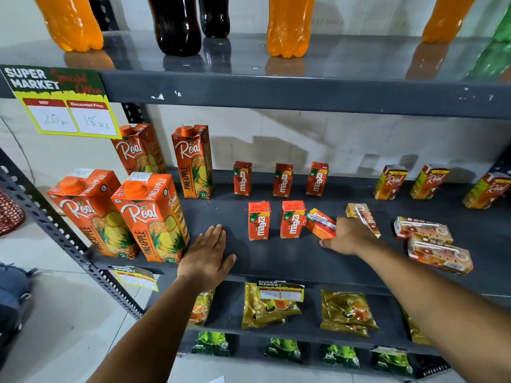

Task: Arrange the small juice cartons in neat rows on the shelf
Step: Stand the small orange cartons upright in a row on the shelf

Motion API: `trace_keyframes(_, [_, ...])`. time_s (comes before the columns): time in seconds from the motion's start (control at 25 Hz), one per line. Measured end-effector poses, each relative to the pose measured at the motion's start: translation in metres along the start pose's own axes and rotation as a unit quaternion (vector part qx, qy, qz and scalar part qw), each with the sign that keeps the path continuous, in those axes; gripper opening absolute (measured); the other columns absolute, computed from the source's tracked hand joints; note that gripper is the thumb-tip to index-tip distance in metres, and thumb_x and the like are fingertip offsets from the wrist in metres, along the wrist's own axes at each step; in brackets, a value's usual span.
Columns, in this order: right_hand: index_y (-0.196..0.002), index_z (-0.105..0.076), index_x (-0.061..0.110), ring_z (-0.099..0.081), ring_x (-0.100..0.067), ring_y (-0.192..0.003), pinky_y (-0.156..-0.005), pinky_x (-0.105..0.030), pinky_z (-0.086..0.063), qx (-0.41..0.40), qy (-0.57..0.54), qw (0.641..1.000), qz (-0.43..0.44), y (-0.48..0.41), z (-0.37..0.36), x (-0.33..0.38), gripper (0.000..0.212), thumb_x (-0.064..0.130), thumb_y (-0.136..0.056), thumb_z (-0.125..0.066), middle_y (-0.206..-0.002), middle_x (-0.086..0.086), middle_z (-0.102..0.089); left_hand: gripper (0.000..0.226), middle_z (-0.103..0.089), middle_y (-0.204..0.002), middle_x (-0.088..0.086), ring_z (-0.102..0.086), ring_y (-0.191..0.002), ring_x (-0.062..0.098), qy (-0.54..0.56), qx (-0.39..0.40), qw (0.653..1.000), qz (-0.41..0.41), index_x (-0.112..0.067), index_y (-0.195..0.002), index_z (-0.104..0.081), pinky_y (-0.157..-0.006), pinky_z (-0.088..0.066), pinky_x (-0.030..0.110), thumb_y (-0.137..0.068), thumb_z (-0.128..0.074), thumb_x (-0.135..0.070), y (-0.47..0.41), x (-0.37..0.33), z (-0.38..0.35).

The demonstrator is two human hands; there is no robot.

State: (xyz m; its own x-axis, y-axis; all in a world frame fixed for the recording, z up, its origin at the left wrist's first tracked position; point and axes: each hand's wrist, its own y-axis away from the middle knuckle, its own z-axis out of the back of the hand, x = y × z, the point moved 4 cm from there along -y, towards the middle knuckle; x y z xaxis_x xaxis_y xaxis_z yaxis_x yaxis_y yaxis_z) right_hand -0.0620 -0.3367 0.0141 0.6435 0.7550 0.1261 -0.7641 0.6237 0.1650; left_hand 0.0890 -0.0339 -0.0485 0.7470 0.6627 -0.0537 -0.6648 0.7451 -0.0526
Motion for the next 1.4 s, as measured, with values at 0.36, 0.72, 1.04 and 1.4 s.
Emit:
trace_keyframes(0.36, [-0.097,-0.056,0.015,-0.058,-0.024,-0.079,-0.057,-0.031,-0.042,-0.018,-0.006,0.999,-0.047,-0.011,0.006,0.018,0.045,0.047,-0.069,-0.070,-0.087,-0.004,-0.061,0.073,0.000,-0.162,0.005,0.005,-0.147,0.017,0.006,-0.004,1.000,0.005,-0.010,-0.150,-0.005,-0.115,0.007,0.031,-0.095,-0.018,-0.056,0.001,0.000,-0.001])
trace_keyframes(0.72, [-0.096,-0.053,0.009,-0.058,-0.023,-0.083,-0.070,-0.032,-0.046,-0.278,-0.392,0.875,-0.063,0.012,-0.019,0.020,0.047,0.028,-0.066,-0.084,-0.093,-0.008,-0.059,0.074,0.001,-0.162,0.004,0.006,-0.147,0.016,-0.006,-0.008,1.000,0.004,-0.012,-0.150,-0.005,-0.114,0.008,0.030,-0.093,-0.013,-0.058,-0.001,0.002,-0.003])
trace_keyframes(1.04, [-0.111,-0.044,0.003,-0.057,-0.034,-0.104,-0.083,-0.043,-0.050,-0.232,-0.370,0.896,-0.082,0.009,-0.031,0.028,0.063,0.028,-0.068,-0.082,-0.114,-0.019,-0.053,0.072,-0.002,-0.161,0.005,0.003,-0.147,0.018,0.002,-0.012,1.000,0.004,-0.010,-0.150,-0.007,-0.114,0.007,0.031,-0.095,-0.018,-0.056,0.000,0.000,0.000])
trace_keyframes(1.4, [-0.127,-0.052,0.015,-0.056,-0.031,-0.115,-0.087,-0.035,-0.045,-0.133,-0.175,0.974,0.063,-0.006,0.064,0.040,0.056,0.036,-0.077,-0.067,-0.127,-0.010,-0.061,0.075,0.004,-0.161,0.005,0.009,-0.146,0.015,-0.002,0.004,1.000,0.005,-0.011,-0.150,-0.001,-0.115,0.008,0.030,-0.093,-0.012,-0.059,-0.001,0.003,-0.003])
